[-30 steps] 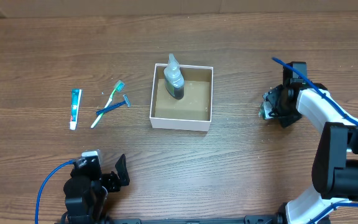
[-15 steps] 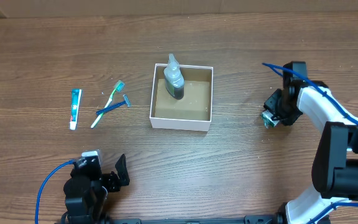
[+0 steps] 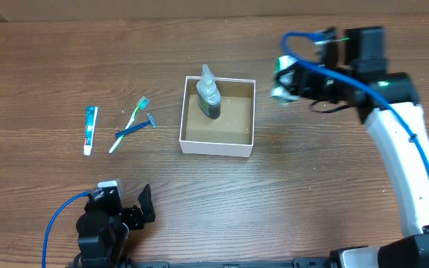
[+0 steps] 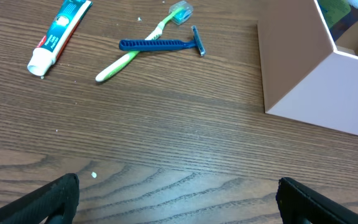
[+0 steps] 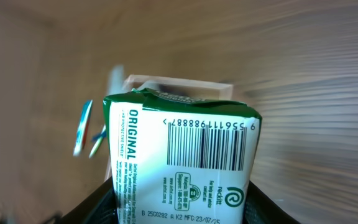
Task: Pack container
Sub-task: 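Carry the soap bar into the box beside the bottle and release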
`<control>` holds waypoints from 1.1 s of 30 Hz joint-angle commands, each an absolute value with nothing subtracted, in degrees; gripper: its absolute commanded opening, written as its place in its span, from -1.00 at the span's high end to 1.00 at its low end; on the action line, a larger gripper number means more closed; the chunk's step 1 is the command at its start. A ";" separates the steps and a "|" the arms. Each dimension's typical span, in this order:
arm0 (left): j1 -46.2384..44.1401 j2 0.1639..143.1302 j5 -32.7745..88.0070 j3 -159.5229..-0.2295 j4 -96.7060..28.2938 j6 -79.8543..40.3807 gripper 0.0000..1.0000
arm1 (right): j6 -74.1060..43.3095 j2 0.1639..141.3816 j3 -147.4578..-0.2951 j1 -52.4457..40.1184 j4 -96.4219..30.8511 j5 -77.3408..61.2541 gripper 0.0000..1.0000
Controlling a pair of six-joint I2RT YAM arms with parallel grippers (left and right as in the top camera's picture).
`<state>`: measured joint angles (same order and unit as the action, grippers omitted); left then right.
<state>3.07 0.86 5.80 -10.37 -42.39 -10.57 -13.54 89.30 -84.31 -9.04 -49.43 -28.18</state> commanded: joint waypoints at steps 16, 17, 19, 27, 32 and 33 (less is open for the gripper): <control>2.96 0.27 5.80 -9.52 -42.39 -11.35 -1.00 | -28.58 106.19 -85.19 -29.04 -43.03 2.81 0.10; 2.96 0.27 5.80 -9.52 -42.39 -11.33 -1.00 | -28.56 106.76 -85.19 -29.06 -42.72 3.01 0.11; 2.96 0.27 5.80 -9.52 -42.39 -11.33 -1.00 | -28.56 107.94 -85.17 -29.04 -41.74 3.18 0.11; 2.96 0.27 5.80 -9.50 -42.39 -11.35 -1.00 | -28.53 113.06 -85.14 -29.04 -38.74 4.14 0.08; 2.96 0.27 5.80 -9.52 -42.39 -11.33 -1.00 | -28.53 114.26 -85.14 -29.04 -37.47 4.29 0.08; 2.96 0.27 5.80 -9.52 -42.39 -11.35 -1.00 | -28.53 114.26 -85.14 -29.04 -37.45 4.29 0.01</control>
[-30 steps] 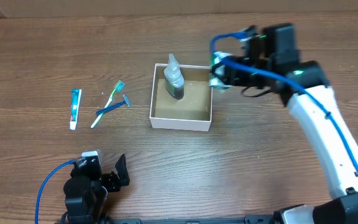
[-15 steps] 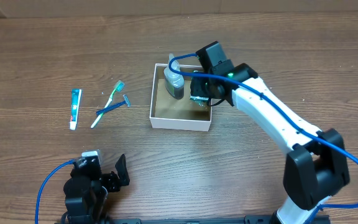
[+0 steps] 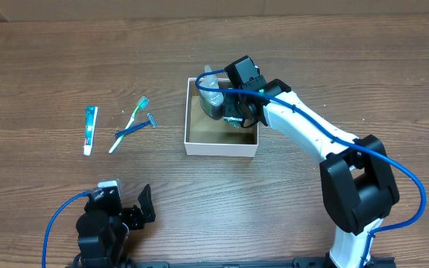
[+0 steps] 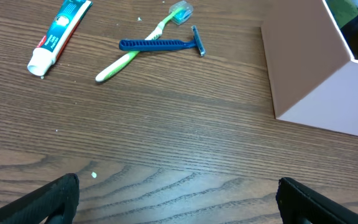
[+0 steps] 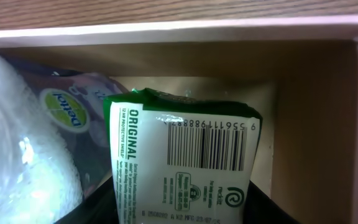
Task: Pack container
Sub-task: 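Carry the soap bar into the box beside the bottle and release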
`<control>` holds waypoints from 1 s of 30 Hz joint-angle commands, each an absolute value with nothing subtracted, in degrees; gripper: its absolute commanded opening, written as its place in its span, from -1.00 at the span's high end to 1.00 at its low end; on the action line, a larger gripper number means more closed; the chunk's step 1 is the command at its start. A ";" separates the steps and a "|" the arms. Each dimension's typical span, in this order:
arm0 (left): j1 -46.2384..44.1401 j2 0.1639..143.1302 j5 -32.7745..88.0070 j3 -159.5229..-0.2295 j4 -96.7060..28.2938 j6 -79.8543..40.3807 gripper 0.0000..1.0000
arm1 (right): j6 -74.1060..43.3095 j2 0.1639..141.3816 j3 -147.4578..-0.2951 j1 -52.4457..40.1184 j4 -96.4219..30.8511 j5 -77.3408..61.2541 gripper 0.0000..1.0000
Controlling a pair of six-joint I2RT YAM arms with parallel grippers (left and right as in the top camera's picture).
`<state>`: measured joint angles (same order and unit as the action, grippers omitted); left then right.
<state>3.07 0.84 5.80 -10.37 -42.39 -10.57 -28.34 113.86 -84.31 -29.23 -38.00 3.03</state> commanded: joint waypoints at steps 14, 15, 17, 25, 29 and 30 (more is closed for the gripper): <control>2.96 0.27 5.80 -9.52 -42.39 -11.35 -1.00 | -28.01 110.56 -86.83 -29.04 -39.18 4.54 -0.79; 2.96 0.27 5.80 -9.50 -42.39 -11.35 -1.00 | -27.81 109.89 -88.18 -28.86 -40.27 5.28 -0.79; 2.96 0.27 5.80 -9.52 -42.39 -11.35 -1.00 | -26.65 108.99 -90.26 -28.62 -41.30 5.80 -0.79; 2.96 0.27 5.80 -9.52 -42.39 -11.35 -1.00 | -23.79 108.31 -103.13 -28.21 -50.33 10.11 -0.79; 2.96 0.27 5.80 -9.52 -42.39 -11.35 -1.00 | -24.18 107.98 -109.91 -27.09 -60.27 14.02 -0.80; 2.96 0.27 5.80 -9.52 -42.39 -11.35 -1.00 | -24.27 107.96 -110.61 -26.55 -62.22 14.37 -0.80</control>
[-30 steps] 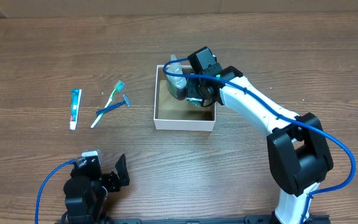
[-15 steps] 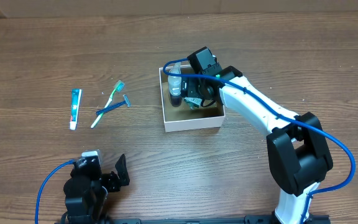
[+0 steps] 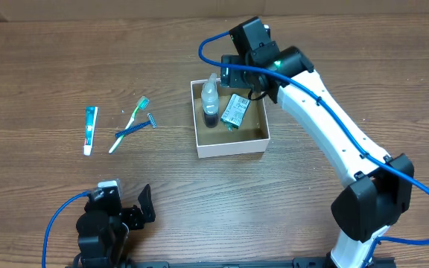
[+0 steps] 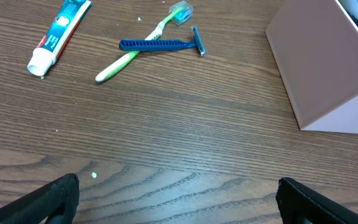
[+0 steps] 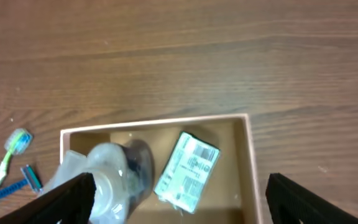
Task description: Pack container
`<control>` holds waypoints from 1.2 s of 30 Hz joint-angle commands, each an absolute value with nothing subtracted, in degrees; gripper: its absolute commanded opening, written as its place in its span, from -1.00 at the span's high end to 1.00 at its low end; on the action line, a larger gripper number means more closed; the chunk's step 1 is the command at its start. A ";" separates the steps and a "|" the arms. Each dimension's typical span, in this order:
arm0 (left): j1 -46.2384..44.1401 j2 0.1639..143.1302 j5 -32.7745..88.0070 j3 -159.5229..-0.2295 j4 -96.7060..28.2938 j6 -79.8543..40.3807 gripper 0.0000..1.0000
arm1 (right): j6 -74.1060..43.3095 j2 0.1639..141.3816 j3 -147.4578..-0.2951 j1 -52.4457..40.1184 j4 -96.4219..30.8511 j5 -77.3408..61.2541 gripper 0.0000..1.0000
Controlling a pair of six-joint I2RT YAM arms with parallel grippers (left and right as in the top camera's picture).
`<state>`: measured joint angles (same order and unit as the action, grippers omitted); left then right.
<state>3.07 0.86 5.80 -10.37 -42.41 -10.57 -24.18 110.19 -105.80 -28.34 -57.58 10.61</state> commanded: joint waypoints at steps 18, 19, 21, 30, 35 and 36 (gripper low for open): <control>2.96 0.27 5.80 -9.52 -42.39 -11.33 -1.00 | -31.57 107.92 -91.57 -15.16 -71.66 9.30 -0.86; 2.96 0.27 5.80 -9.52 -42.39 -11.35 -1.00 | -31.59 107.90 -90.28 -15.14 -70.83 8.84 -0.86; 2.96 0.27 5.80 -9.52 -42.39 -11.35 -1.00 | -31.57 107.92 -88.99 -15.18 -70.24 8.69 -0.86; 2.96 0.27 5.80 -9.52 -42.39 -11.35 -1.00 | -33.08 107.90 -88.71 -21.78 -69.69 7.86 -0.86; 2.96 0.27 5.80 -9.52 -42.39 -11.35 -1.00 | -33.74 107.90 -88.71 -22.44 -70.35 7.86 -0.86; 2.96 0.27 5.80 -9.52 -42.39 -11.33 -1.00 | -33.71 107.90 -88.71 -22.44 -70.39 7.88 -0.86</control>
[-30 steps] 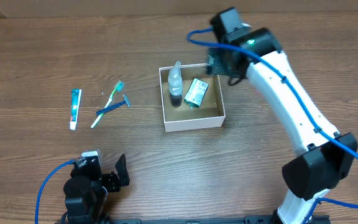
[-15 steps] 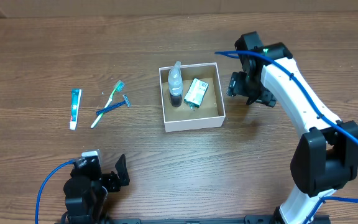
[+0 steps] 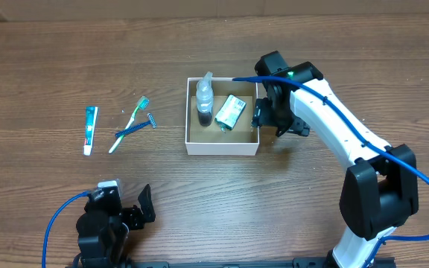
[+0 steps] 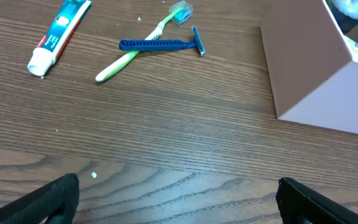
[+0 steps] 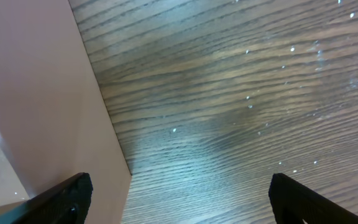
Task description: Pack container
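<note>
The white box [image 3: 222,147] stands mid-table, with a clear bottle [image 3: 203,98] upright in it and a green soap packet [image 3: 231,112] beside the bottle. My right gripper [image 3: 265,119] is open and low, just outside the box's right wall [image 5: 36,93], with nothing between its fingers [image 5: 67,199]. On the left lie a toothpaste tube [image 4: 61,31], a green toothbrush [image 4: 138,46] and a blue razor [image 4: 160,45] across the brush. My left gripper [image 4: 179,202] is open near the front edge, well short of them.
The box's near corner [image 4: 316,74] shows at the right of the left wrist view. Bare wooden table [image 5: 241,93] lies to the right of the box, and my right arm [image 3: 334,134] stretches across it.
My right gripper was open above the box's back; now it is down at the outside of the right wall. The box stands slightly further left. The left arm is unmoved.
My right gripper held the green soap packet to the right of the box. Then it was inside the box with the packet, beside the bottle. Then it was open above the box with the packet lying inside. The box shifted meanwhile, and now the gripper is beside it.
</note>
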`<control>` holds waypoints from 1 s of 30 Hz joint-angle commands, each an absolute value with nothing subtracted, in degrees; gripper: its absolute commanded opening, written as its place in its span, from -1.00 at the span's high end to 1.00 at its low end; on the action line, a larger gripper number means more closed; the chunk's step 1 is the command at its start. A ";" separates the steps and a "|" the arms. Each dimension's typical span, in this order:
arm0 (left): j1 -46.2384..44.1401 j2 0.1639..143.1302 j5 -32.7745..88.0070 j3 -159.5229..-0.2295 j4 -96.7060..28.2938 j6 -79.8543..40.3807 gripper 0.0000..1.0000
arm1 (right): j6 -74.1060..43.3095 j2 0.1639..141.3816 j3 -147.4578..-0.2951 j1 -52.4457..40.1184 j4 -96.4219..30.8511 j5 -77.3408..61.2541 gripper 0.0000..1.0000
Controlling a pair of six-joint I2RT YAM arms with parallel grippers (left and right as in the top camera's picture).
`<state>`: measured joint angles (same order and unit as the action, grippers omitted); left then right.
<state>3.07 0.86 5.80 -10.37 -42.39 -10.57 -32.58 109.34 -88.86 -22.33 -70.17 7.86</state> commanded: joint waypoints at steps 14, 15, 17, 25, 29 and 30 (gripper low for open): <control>2.96 0.27 5.80 -9.52 -42.39 -11.35 -1.00 | -21.34 97.51 -99.33 -11.46 -73.87 6.94 -1.00; 2.96 0.27 5.80 -9.52 -42.39 -11.35 -1.00 | -18.96 95.55 -99.55 -11.16 -73.78 5.04 -1.00; 2.96 0.27 5.80 -9.52 -42.39 -11.35 -1.00 | -16.25 89.73 -99.61 -10.72 -74.19 3.05 -1.00; 2.96 0.27 5.80 -9.52 -42.39 -11.35 -1.00 | -5.45 73.84 -99.61 -10.74 -79.20 -4.38 -1.00; 2.96 0.27 5.80 -9.52 -42.39 -11.35 -1.00 | -4.62 72.20 -99.59 -10.74 -80.16 -2.66 -1.00; 2.96 0.27 5.80 -9.52 -42.39 -11.35 -1.00 | -4.62 72.29 -99.59 -10.74 -80.16 -2.66 -1.00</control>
